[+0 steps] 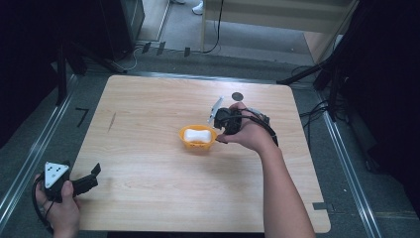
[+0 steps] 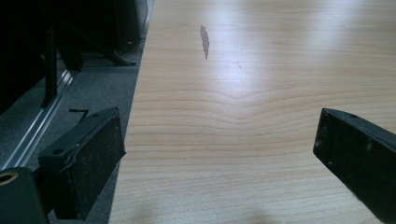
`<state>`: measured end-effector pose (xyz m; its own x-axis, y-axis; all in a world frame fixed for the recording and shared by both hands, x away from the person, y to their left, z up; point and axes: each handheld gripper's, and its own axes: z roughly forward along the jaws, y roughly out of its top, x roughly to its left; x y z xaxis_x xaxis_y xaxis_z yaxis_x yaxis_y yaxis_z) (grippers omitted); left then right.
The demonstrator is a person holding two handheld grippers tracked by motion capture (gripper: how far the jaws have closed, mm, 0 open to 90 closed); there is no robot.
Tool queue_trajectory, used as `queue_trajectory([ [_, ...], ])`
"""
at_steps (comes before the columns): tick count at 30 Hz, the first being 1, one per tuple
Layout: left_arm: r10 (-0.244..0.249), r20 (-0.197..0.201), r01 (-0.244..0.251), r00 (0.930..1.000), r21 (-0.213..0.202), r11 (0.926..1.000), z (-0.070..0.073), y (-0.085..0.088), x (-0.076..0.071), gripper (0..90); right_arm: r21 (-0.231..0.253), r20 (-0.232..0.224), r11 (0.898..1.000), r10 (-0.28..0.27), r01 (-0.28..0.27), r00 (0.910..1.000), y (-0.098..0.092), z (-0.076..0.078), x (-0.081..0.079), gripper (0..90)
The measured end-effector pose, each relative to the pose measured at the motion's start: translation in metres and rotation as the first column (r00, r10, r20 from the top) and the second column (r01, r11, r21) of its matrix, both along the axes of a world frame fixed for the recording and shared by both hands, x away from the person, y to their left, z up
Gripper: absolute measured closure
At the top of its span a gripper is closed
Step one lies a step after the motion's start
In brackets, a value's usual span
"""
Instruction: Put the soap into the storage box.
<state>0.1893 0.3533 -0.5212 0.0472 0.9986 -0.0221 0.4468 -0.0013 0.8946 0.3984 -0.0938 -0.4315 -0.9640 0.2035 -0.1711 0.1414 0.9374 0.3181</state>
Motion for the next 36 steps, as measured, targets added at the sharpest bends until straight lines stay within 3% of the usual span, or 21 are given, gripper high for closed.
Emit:
queue_trajectory([
  [11, -0.001, 0.000, 0.001, 1.0000, 0.003, 1.0000, 0.000, 0.000, 0.000, 2.3, 0.036, -0.032, 0.998, -0.057, 0.058, 0.9979, -0.029, -0.012, -0.009, 40.2],
  [20, -0.001, 0.000, 0.001, 1.0000, 0.001, 1.0000, 0.000, 0.000, 0.000, 2.3, 0.073, -0.074, 0.987, -0.137, 0.142, 0.9878, -0.047, -0.022, -0.020, 29.0],
  [24, 0.000, 0.001, 0.000, 1.0000, 0.001, 1.0000, 0.000, 0.000, 0.000, 2.3, 0.084, -0.087, 0.980, -0.174, 0.181, 0.9809, -0.054, -0.025, -0.024, 24.7],
  [30, -0.001, 0.000, 0.001, 1.0000, 0.000, 1.0000, 0.000, 0.000, 0.000, 2.3, 0.114, -0.072, 0.969, -0.211, 0.218, 0.9749, -0.069, -0.029, -0.034, 20.0],
  [36, -0.002, 0.000, 0.002, 1.0000, 0.001, 1.0000, 0.000, 0.000, 0.000, 2.2, 0.150, -0.076, 0.951, -0.262, 0.270, 0.9622, -0.093, -0.031, -0.043, 19.0],
])
